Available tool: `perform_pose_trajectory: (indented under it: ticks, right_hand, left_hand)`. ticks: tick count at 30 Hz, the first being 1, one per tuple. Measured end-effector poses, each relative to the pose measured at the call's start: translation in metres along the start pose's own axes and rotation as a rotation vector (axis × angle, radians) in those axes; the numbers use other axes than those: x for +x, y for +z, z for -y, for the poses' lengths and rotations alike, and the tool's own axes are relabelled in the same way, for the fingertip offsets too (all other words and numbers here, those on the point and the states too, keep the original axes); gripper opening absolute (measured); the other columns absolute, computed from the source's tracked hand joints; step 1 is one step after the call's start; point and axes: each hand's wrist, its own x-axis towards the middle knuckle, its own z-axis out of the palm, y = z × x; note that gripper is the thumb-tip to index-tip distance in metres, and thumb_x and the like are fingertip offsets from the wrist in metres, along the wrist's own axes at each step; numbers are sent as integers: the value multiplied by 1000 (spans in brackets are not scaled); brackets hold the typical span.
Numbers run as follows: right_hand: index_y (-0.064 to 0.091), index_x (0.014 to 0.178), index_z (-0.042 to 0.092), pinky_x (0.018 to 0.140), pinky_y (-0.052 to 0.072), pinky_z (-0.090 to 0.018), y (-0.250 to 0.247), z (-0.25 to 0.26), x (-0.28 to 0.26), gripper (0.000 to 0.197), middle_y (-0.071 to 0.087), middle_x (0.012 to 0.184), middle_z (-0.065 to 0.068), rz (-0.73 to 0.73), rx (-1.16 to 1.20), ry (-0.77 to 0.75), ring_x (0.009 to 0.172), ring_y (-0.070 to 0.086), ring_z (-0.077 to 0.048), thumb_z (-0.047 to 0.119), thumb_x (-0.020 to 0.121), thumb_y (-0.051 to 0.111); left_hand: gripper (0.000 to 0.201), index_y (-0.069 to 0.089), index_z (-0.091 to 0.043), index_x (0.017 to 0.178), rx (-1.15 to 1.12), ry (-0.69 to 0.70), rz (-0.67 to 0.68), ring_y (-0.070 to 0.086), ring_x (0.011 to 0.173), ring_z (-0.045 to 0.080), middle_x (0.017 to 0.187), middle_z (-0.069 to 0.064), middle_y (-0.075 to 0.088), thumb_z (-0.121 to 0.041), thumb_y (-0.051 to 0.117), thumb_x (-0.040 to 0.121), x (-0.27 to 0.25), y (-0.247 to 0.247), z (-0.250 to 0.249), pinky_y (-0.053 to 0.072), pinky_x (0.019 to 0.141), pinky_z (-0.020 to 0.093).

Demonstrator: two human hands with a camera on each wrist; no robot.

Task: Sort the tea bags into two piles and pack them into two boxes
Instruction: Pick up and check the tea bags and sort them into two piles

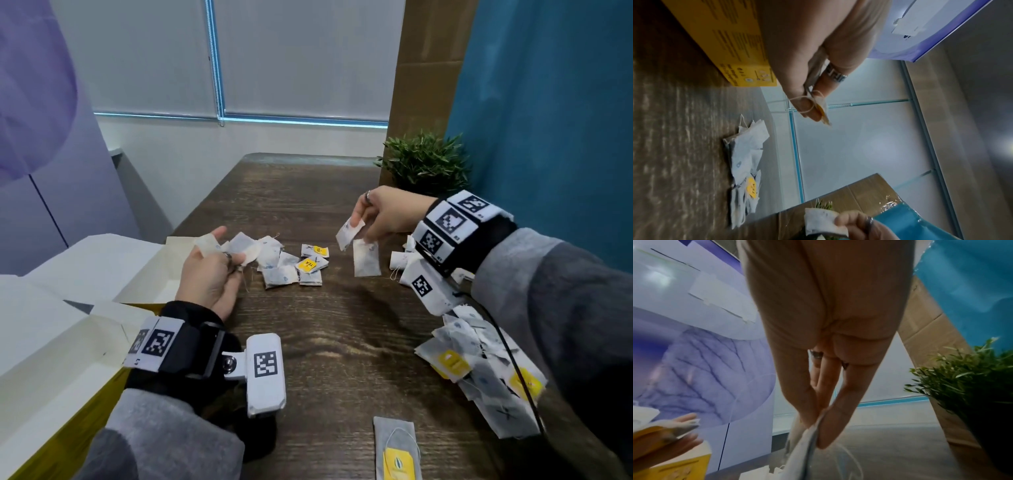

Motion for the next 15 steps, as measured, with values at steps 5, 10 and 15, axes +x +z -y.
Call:
perform_pose_trajectory:
  ticks: [5, 10, 15]
  right_hand:
    - [57, 83, 13, 49, 54, -20, -6, -16, 12, 28, 61, 79, -8, -42, 85, 62, 65, 59, -17, -11, 74, 69]
    - [57, 79, 8, 50, 53, -23, -25, -65, 0, 26, 60, 71, -10, -280, 222, 220, 52, 62, -13, -14, 73, 69]
    - [65, 99, 11, 64, 48, -29, -21, -109, -19, 18, 65, 93, -9, -173, -191, 388, 78, 59, -19, 13, 82, 69]
  left_hand:
    - [53, 56, -26, 112, 67, -30, 82, 54, 118, 22, 132, 8, 53, 16, 41, 84, -2, 5, 7, 41, 106, 35]
    - [55, 54, -24, 116, 75, -62, 120, 57, 106, 17, 117, 4, 57, 18, 40, 84, -4, 10, 11, 49, 87, 27]
    - [49, 55, -21, 115, 148, -94, 148, 59, 90, 12, 103, 0, 59, 15, 41, 85, -9, 16, 17, 49, 66, 21]
